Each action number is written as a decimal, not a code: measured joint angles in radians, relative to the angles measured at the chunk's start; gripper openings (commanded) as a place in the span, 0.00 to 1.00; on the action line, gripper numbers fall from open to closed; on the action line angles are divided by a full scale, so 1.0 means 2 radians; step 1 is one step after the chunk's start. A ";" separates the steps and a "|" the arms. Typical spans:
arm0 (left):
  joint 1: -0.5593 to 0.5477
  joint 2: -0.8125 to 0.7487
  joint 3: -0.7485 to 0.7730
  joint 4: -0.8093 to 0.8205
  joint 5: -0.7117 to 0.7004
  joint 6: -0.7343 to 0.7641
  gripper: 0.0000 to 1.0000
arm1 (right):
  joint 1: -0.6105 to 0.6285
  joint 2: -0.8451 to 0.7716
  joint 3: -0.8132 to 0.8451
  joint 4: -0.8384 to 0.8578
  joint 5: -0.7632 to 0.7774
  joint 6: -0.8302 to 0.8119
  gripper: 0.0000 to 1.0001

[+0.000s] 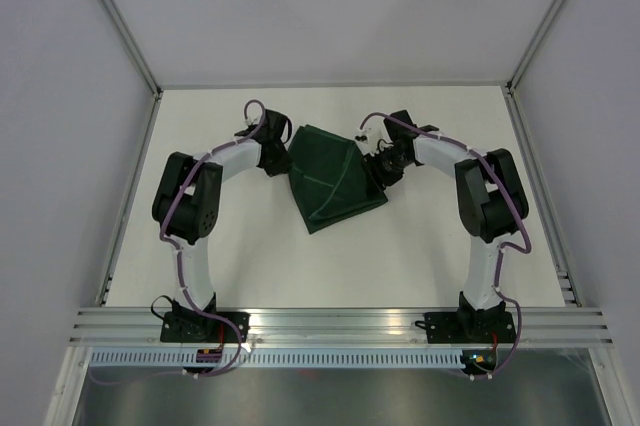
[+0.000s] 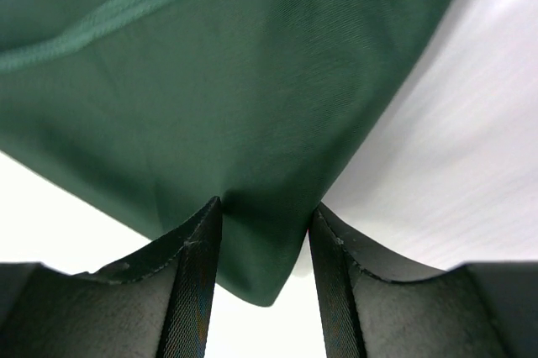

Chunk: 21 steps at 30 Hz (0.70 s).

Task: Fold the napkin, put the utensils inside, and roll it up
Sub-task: Fold the napkin

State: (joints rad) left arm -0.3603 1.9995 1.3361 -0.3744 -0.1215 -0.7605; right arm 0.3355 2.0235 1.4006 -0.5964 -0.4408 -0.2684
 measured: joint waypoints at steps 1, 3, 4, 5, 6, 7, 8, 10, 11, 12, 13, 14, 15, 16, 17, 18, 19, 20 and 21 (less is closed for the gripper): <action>0.000 0.004 0.007 -0.004 0.001 0.003 0.02 | 0.000 -0.006 -0.008 -0.002 -0.002 -0.001 0.52; 0.000 0.014 0.023 -0.012 0.006 0.011 0.02 | 0.000 -0.016 -0.022 -0.010 -0.006 -0.004 0.51; 0.000 0.020 0.032 -0.016 0.009 0.015 0.02 | 0.000 -0.020 -0.028 -0.012 -0.008 -0.006 0.51; 0.000 0.024 0.039 -0.019 0.012 0.019 0.02 | 0.000 -0.025 -0.035 -0.015 -0.011 -0.008 0.51; 0.000 0.031 0.049 -0.023 0.015 0.024 0.02 | 0.000 -0.028 -0.039 -0.019 -0.014 -0.009 0.51; 0.000 0.035 0.057 -0.026 0.018 0.026 0.02 | 0.000 -0.031 -0.044 -0.022 -0.017 -0.011 0.51; 0.000 0.043 0.068 -0.030 0.023 0.030 0.02 | 0.000 -0.034 -0.049 -0.027 -0.020 -0.013 0.51; 0.000 0.053 0.085 -0.037 0.027 0.036 0.02 | 0.001 -0.040 -0.058 -0.034 -0.027 -0.017 0.51; 0.000 0.059 0.094 -0.040 0.029 0.039 0.02 | 0.002 -0.042 -0.061 -0.038 -0.030 -0.019 0.52; 0.000 0.063 0.101 -0.043 0.033 0.042 0.02 | 0.002 -0.043 -0.064 -0.041 -0.032 -0.020 0.52; 0.000 0.068 0.109 -0.048 0.036 0.045 0.02 | 0.003 -0.045 -0.067 -0.043 -0.035 -0.021 0.52; 0.000 0.072 0.115 -0.051 0.038 0.047 0.02 | 0.004 -0.047 -0.069 -0.047 -0.038 -0.021 0.52; 0.000 0.075 0.120 -0.053 0.040 0.049 0.02 | 0.005 -0.047 -0.072 -0.050 -0.043 -0.021 0.52; -0.001 0.078 0.127 -0.056 0.041 0.051 0.02 | 0.006 -0.049 -0.075 -0.054 -0.047 -0.021 0.52; -0.001 0.082 0.132 -0.058 0.042 0.053 0.02 | 0.007 -0.050 -0.076 -0.056 -0.049 -0.021 0.52; -0.001 0.085 0.139 -0.062 0.044 0.055 0.02 | 0.008 -0.050 -0.077 -0.061 -0.053 -0.021 0.52; -0.001 0.089 0.144 -0.064 0.047 0.057 0.02 | 0.008 -0.050 -0.078 -0.064 -0.056 -0.021 0.52; -0.001 0.092 0.150 -0.065 0.051 0.059 0.02 | 0.009 -0.050 -0.079 -0.068 -0.060 -0.020 0.52; -0.001 0.096 0.155 -0.068 0.053 0.061 0.02 | 0.010 -0.050 -0.080 -0.073 -0.064 -0.020 0.52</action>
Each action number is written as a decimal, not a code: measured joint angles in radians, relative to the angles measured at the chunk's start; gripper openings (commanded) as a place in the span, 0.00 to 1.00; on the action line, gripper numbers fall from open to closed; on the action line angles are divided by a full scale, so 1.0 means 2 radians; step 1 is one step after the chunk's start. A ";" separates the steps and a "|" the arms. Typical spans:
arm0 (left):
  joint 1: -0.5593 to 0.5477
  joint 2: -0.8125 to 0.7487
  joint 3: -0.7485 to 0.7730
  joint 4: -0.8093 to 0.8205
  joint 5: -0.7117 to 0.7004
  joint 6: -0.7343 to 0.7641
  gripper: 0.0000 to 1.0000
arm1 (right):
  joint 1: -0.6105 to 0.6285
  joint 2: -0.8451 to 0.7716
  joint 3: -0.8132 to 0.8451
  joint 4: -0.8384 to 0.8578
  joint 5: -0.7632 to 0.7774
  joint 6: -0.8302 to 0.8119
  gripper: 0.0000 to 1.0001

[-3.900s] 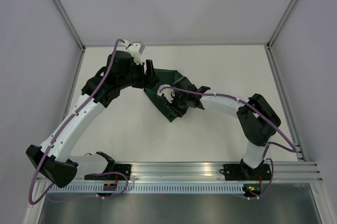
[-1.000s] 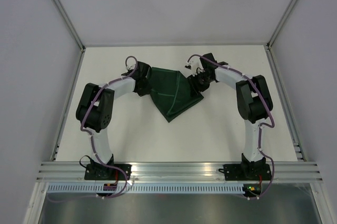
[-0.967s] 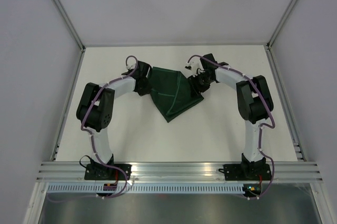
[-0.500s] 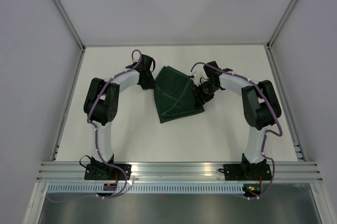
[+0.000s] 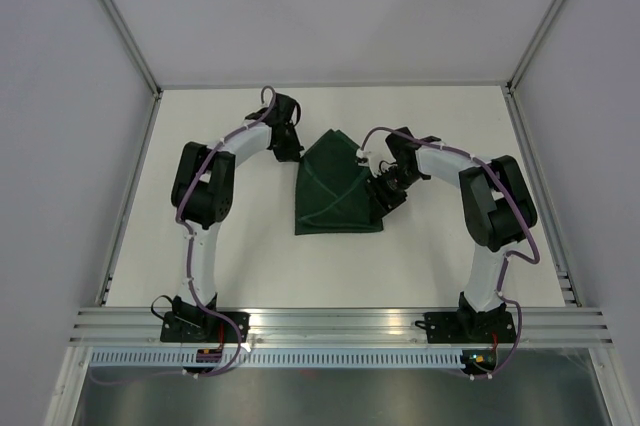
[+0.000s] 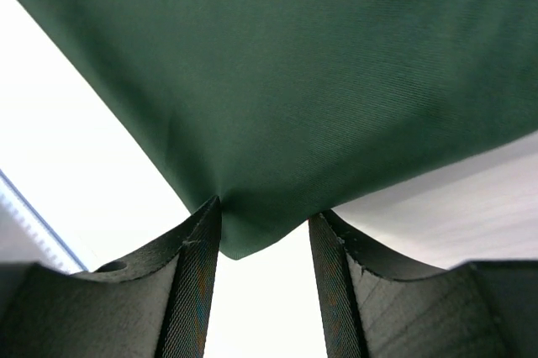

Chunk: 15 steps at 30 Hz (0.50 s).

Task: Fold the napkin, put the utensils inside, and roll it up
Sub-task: Fold the napkin, then roll the napkin with the utensil

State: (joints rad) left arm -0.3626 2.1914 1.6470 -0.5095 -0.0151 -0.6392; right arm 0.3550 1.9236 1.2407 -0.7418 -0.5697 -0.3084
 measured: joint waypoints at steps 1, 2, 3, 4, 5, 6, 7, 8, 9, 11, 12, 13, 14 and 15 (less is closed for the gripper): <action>0.000 0.003 0.005 -0.001 0.002 0.001 0.02 | 0.001 0.000 -0.001 -0.003 -0.003 0.001 0.52; 0.000 0.007 0.010 -0.002 0.006 0.002 0.03 | 0.001 0.000 -0.002 -0.007 -0.007 0.003 0.52; 0.000 0.010 0.015 -0.005 0.009 0.004 0.03 | 0.001 0.000 -0.003 -0.011 -0.011 0.005 0.52; 0.000 0.012 0.019 -0.006 0.011 0.005 0.04 | 0.001 0.000 -0.003 -0.016 -0.016 0.007 0.52; -0.001 0.014 0.022 -0.006 0.013 0.006 0.07 | 0.001 0.000 -0.004 -0.019 -0.023 0.010 0.52; -0.001 0.015 0.024 -0.007 0.014 0.007 0.09 | 0.001 0.000 -0.004 -0.022 -0.028 0.013 0.52; -0.002 0.016 0.025 -0.007 0.015 0.009 0.10 | 0.001 0.000 -0.004 -0.025 -0.033 0.017 0.53; -0.002 0.017 0.028 -0.009 0.017 0.010 0.14 | 0.001 0.000 -0.004 -0.027 -0.035 0.021 0.53; -0.002 0.017 0.029 -0.009 0.021 0.012 0.15 | 0.001 0.000 -0.005 -0.028 -0.037 0.025 0.54; -0.002 0.018 0.031 -0.009 0.022 0.014 0.22 | 0.001 -0.002 -0.006 -0.027 -0.038 0.032 0.57; -0.002 0.018 0.031 -0.010 0.023 0.017 0.25 | 0.001 -0.004 -0.009 -0.026 -0.038 0.037 0.59; -0.002 0.017 0.032 -0.009 0.024 0.018 0.32 | 0.000 -0.009 -0.011 -0.026 -0.037 0.041 0.61; -0.001 0.017 0.032 -0.009 0.026 0.021 0.34 | -0.001 -0.016 -0.012 -0.026 -0.034 0.045 0.62; 0.001 0.015 0.032 -0.010 0.027 0.023 0.36 | -0.002 -0.024 -0.012 -0.026 -0.030 0.049 0.65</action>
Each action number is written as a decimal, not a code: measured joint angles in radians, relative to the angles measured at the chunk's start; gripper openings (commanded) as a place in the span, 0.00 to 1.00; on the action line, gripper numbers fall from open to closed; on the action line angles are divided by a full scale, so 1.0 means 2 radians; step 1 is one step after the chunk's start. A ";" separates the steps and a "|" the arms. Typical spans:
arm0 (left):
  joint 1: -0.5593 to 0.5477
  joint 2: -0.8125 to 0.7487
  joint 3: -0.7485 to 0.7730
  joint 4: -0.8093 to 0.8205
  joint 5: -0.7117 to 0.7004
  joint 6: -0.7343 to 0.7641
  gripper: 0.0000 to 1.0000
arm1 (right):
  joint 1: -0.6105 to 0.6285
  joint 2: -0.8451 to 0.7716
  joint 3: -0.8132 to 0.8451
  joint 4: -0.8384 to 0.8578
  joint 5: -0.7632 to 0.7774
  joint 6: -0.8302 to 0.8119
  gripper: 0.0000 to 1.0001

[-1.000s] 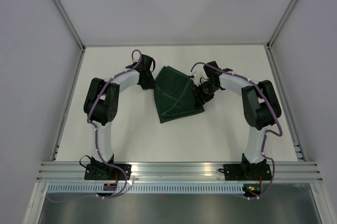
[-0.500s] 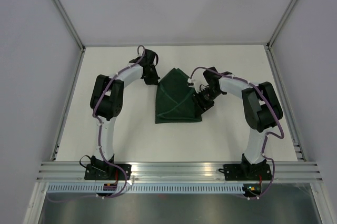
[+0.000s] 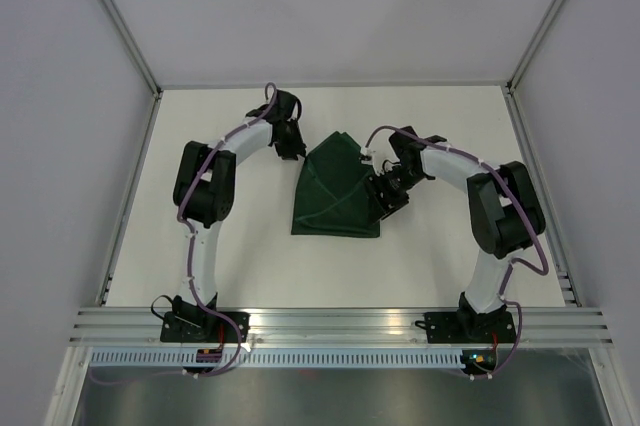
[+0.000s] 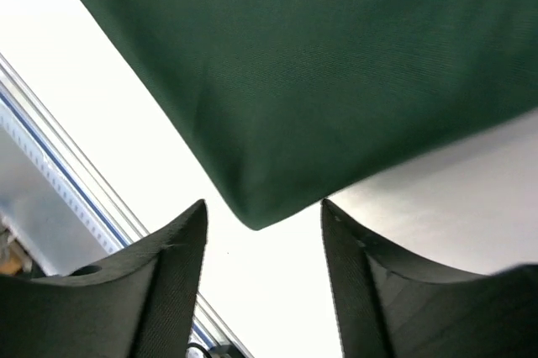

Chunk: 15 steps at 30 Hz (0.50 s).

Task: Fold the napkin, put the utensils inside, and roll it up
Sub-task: Roll the napkin with the utensil

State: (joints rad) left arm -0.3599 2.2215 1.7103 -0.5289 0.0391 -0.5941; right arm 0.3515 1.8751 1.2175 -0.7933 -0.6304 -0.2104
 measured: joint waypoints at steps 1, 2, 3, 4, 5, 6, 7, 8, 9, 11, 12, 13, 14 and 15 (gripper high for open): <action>0.002 -0.002 0.000 0.000 0.003 0.001 0.41 | -0.001 -0.009 0.000 0.001 0.002 0.003 0.66; 0.005 -0.008 0.000 -0.001 0.007 0.004 0.43 | -0.003 -0.021 0.000 0.002 0.007 0.006 0.67; 0.009 -0.014 0.000 -0.001 0.010 0.005 0.45 | -0.005 -0.034 0.001 0.002 0.012 0.008 0.67; 0.013 -0.022 0.000 -0.001 0.013 0.007 0.49 | -0.008 -0.045 0.004 0.000 0.016 0.008 0.68; 0.019 -0.035 0.000 0.000 0.017 0.009 0.50 | -0.010 -0.054 0.009 -0.002 0.022 0.008 0.69; 0.025 -0.051 0.000 0.000 0.020 0.011 0.52 | -0.011 -0.061 0.017 -0.004 0.032 0.006 0.70; 0.031 -0.068 0.000 0.002 0.023 0.014 0.53 | -0.013 -0.068 0.025 -0.003 0.043 0.002 0.71; 0.035 -0.089 0.000 0.005 0.026 0.017 0.53 | -0.014 -0.074 0.031 -0.002 0.056 -0.004 0.71; 0.038 -0.104 0.000 0.008 0.028 0.018 0.53 | -0.014 -0.079 0.037 0.001 0.069 -0.013 0.71; 0.045 -0.145 0.000 0.021 0.037 0.021 0.54 | -0.014 -0.089 0.049 0.008 0.095 -0.040 0.72; 0.046 -0.166 0.000 0.028 0.040 0.023 0.54 | -0.013 -0.092 0.056 0.012 0.105 -0.056 0.71; 0.044 -0.183 0.000 0.034 0.043 0.024 0.54 | -0.010 -0.094 0.062 0.018 0.114 -0.073 0.71; 0.041 -0.201 0.000 0.039 0.046 0.026 0.55 | -0.007 -0.097 0.063 0.023 0.118 -0.086 0.71; 0.038 -0.219 -0.002 0.045 0.047 0.027 0.55 | -0.002 -0.100 0.063 0.031 0.125 -0.100 0.71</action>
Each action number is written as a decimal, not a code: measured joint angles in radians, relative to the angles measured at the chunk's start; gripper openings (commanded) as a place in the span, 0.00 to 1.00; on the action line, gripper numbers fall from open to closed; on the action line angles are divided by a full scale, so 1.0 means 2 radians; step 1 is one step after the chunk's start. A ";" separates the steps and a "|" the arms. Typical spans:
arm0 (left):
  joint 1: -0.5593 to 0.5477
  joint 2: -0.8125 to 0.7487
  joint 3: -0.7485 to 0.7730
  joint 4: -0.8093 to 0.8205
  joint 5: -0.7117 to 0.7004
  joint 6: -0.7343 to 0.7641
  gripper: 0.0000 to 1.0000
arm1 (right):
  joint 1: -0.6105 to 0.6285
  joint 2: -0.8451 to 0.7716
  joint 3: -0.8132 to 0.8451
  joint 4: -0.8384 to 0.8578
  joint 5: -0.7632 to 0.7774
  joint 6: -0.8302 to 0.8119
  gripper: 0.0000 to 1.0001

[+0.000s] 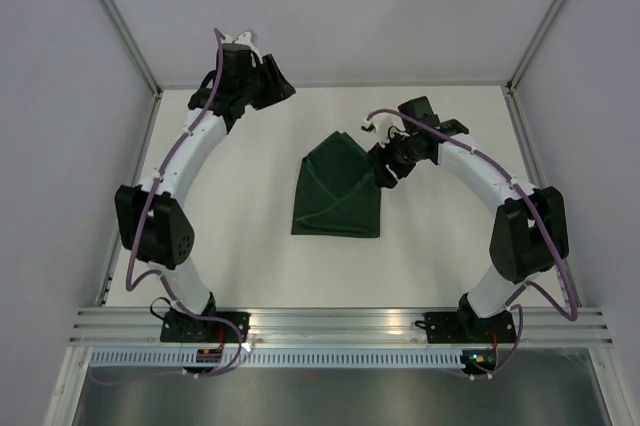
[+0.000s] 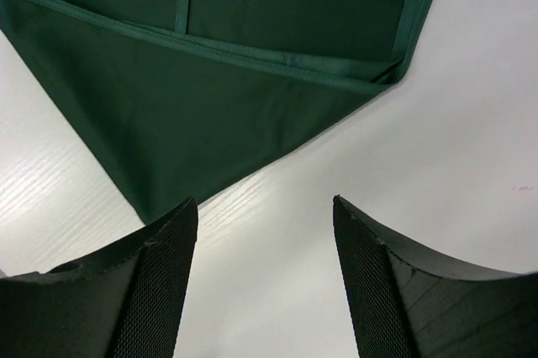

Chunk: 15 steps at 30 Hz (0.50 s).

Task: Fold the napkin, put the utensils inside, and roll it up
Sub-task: Roll the napkin with the utensil

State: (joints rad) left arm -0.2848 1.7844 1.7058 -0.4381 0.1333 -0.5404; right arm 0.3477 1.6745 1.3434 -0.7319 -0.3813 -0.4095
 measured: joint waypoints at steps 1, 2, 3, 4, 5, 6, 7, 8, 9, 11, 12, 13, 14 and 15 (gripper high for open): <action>-0.004 -0.016 -0.006 0.008 0.001 0.001 0.56 | 0.007 -0.004 -0.003 0.010 0.007 -0.012 0.71; -0.008 -0.037 -0.021 0.019 0.003 0.002 0.56 | 0.017 -0.011 -0.014 0.027 0.015 -0.024 0.71; -0.012 -0.060 -0.038 0.026 0.006 0.002 0.56 | 0.029 -0.019 -0.027 0.040 0.023 -0.035 0.71; -0.016 -0.083 -0.057 0.033 0.011 0.003 0.56 | 0.043 -0.029 -0.046 0.058 0.029 -0.044 0.72; -0.020 -0.108 -0.085 0.046 0.014 0.006 0.57 | 0.060 -0.041 -0.072 0.083 0.036 -0.054 0.71; -0.023 -0.138 -0.115 0.048 0.015 0.009 0.59 | 0.079 -0.054 -0.098 0.101 0.042 -0.063 0.71; -0.024 -0.160 -0.138 0.050 0.014 0.011 0.61 | 0.098 -0.063 -0.122 0.114 0.046 -0.071 0.71; -0.024 -0.193 -0.173 0.052 0.011 0.015 0.62 | 0.117 -0.069 -0.142 0.130 0.048 -0.077 0.71; -0.024 -0.217 -0.196 0.050 0.009 0.017 0.64 | 0.135 -0.070 -0.156 0.140 0.050 -0.082 0.70; -0.023 -0.268 -0.233 0.040 0.002 0.021 0.66 | 0.159 -0.068 -0.174 0.157 0.056 -0.086 0.70; -0.023 -0.289 -0.242 0.037 0.000 0.023 0.66 | 0.170 -0.066 -0.179 0.163 0.062 -0.088 0.70; -0.023 -0.308 -0.245 0.037 -0.001 0.024 0.67 | 0.179 -0.063 -0.181 0.169 0.067 -0.089 0.70; -0.023 -0.321 -0.246 0.037 -0.001 0.024 0.67 | 0.188 -0.060 -0.181 0.178 0.072 -0.089 0.70; -0.023 -0.334 -0.246 0.038 -0.001 0.025 0.67 | 0.196 -0.058 -0.182 0.186 0.076 -0.089 0.70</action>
State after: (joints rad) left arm -0.3313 1.1160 1.2144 -0.3618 0.1322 -0.4908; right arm 0.7395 1.5585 0.9802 -0.3592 -0.2298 -0.5880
